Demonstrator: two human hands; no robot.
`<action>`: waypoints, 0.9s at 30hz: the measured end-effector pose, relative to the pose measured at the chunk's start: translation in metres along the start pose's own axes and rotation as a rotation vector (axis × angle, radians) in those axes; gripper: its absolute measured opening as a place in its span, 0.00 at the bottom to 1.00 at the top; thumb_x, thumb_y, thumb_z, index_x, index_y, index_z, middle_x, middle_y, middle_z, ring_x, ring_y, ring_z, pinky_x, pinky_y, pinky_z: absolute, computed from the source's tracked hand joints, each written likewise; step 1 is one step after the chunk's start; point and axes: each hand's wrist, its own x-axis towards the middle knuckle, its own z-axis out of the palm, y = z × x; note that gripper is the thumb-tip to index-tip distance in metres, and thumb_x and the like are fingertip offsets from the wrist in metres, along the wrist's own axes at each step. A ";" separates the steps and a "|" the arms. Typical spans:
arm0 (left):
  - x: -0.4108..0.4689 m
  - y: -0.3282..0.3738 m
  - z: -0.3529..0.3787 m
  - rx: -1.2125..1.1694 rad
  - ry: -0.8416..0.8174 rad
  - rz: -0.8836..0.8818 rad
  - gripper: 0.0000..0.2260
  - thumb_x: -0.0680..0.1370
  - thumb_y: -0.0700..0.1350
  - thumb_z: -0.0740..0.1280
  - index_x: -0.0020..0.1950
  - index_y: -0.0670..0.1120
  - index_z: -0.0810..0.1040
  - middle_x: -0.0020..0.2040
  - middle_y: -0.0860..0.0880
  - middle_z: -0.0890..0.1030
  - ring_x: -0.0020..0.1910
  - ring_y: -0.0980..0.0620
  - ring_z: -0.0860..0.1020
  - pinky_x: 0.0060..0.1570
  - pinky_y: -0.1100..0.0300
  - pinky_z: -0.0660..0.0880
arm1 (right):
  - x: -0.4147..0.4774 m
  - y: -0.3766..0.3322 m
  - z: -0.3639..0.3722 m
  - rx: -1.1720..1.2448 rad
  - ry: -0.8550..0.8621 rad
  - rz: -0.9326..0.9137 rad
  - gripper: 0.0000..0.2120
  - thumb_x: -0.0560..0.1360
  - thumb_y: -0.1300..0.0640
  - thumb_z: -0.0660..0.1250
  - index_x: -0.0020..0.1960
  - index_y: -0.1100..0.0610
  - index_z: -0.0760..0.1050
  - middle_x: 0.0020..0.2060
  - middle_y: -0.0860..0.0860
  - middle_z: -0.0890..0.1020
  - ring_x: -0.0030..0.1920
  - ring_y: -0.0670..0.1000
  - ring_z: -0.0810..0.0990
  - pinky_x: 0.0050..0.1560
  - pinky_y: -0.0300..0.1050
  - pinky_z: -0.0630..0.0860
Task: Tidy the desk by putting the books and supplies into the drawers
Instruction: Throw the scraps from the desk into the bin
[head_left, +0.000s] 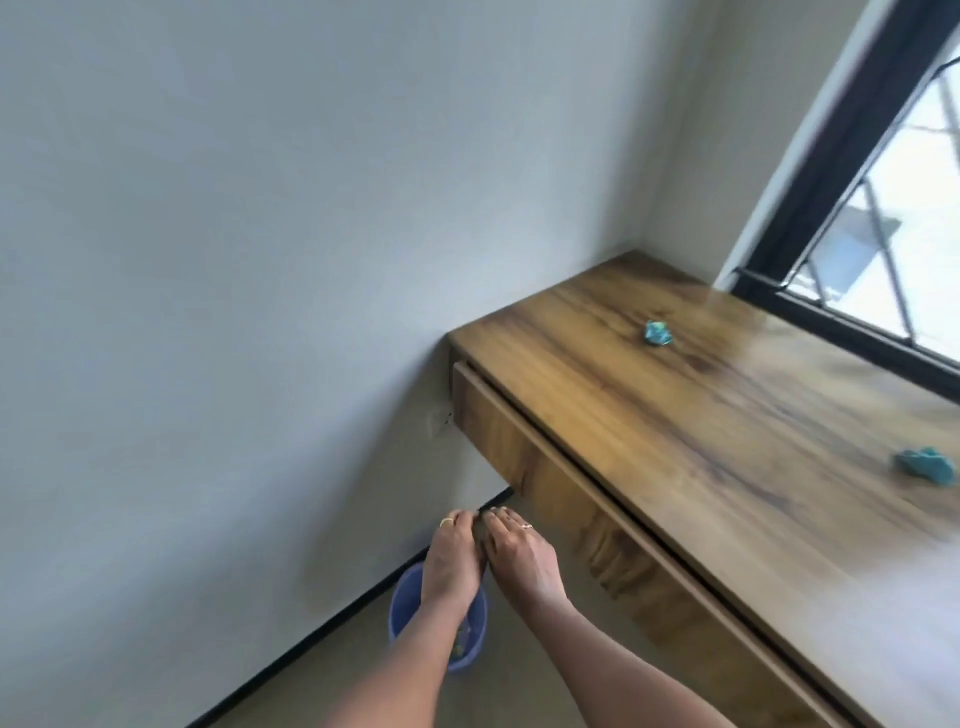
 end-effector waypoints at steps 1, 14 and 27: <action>0.003 0.014 -0.006 0.022 0.030 0.063 0.16 0.79 0.39 0.56 0.65 0.45 0.74 0.63 0.46 0.75 0.61 0.48 0.74 0.62 0.59 0.69 | 0.002 0.003 -0.016 -0.044 0.047 -0.027 0.12 0.69 0.55 0.57 0.40 0.52 0.80 0.36 0.45 0.82 0.40 0.45 0.83 0.36 0.34 0.76; 0.030 0.223 0.031 0.143 0.029 0.570 0.18 0.79 0.39 0.57 0.69 0.46 0.71 0.67 0.47 0.73 0.66 0.49 0.72 0.65 0.58 0.68 | 0.005 0.151 -0.160 -0.294 0.373 0.330 0.01 0.66 0.58 0.67 0.36 0.54 0.77 0.32 0.49 0.81 0.36 0.52 0.82 0.33 0.41 0.76; 0.138 0.339 0.106 0.470 -0.077 0.606 0.23 0.78 0.43 0.61 0.73 0.47 0.63 0.75 0.46 0.59 0.72 0.45 0.61 0.69 0.53 0.64 | 0.003 0.357 -0.225 -0.292 0.315 1.050 0.21 0.75 0.67 0.56 0.67 0.55 0.69 0.61 0.62 0.70 0.63 0.64 0.68 0.62 0.54 0.66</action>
